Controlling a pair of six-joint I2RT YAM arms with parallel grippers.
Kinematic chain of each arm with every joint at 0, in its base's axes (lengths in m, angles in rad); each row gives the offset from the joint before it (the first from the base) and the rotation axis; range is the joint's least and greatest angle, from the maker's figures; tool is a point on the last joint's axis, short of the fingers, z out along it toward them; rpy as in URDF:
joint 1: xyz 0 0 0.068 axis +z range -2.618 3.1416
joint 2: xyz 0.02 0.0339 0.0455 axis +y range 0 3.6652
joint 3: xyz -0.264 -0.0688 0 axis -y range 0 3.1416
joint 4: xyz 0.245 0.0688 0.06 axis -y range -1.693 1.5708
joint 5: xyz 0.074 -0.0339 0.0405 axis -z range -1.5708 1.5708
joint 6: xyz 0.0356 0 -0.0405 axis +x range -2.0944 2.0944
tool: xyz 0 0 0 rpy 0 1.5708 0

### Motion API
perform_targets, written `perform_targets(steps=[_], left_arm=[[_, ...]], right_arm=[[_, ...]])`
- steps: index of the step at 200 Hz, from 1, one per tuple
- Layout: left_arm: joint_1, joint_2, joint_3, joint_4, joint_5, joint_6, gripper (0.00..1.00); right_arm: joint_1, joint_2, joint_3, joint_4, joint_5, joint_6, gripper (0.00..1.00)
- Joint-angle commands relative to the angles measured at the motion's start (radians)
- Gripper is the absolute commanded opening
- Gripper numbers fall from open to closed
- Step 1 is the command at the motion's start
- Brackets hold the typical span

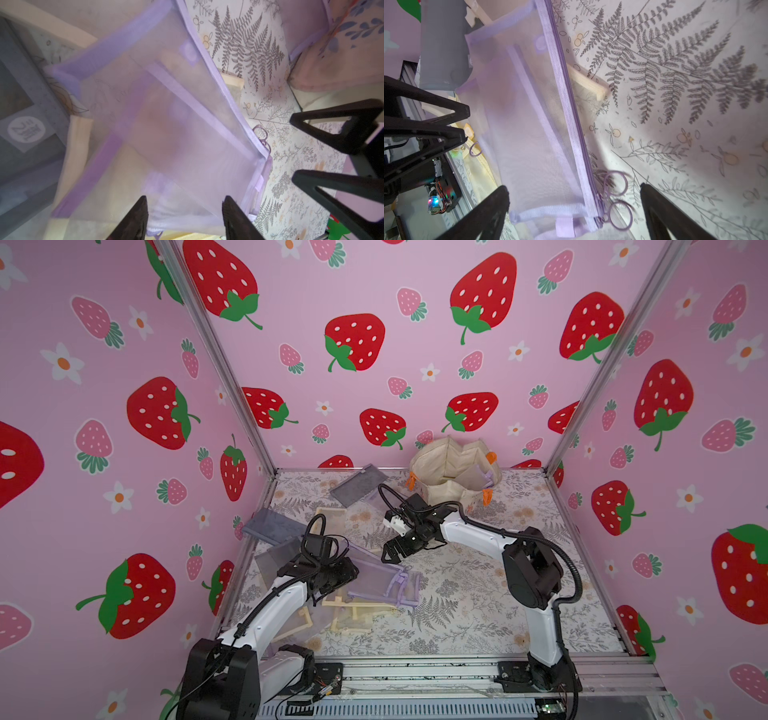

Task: Put the pencil pouch into the canvas bag
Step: Pick up the pencil pouch.

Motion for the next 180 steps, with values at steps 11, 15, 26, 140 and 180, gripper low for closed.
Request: perform_targets(steps=[11, 15, 26, 140, 180], left_arm=[[0.033, 0.056, -0.019, 0.135, 0.05, -0.036, 0.59], [0.036, 0.063, -0.021, 0.143, 0.051, -0.04, 0.59], [0.042, 0.087, -0.026, 0.175, 0.062, -0.05, 0.59], [0.041, 0.213, -0.02, 0.451, 0.167, -0.09, 0.24], [0.02, 0.208, -0.022, 0.485, 0.186, -0.101, 0.23]], right_arm=[[0.006, 0.077, 0.017, 0.047, -0.085, 0.026, 0.99], [0.008, 0.086, 0.015, 0.05, -0.093, 0.027, 0.98], [0.01, 0.097, 0.006, 0.063, -0.103, 0.032, 0.97], [0.042, -0.015, -0.184, 0.265, -0.196, 0.053, 0.61], [0.042, -0.061, -0.21, 0.287, -0.201, 0.054, 0.46]])
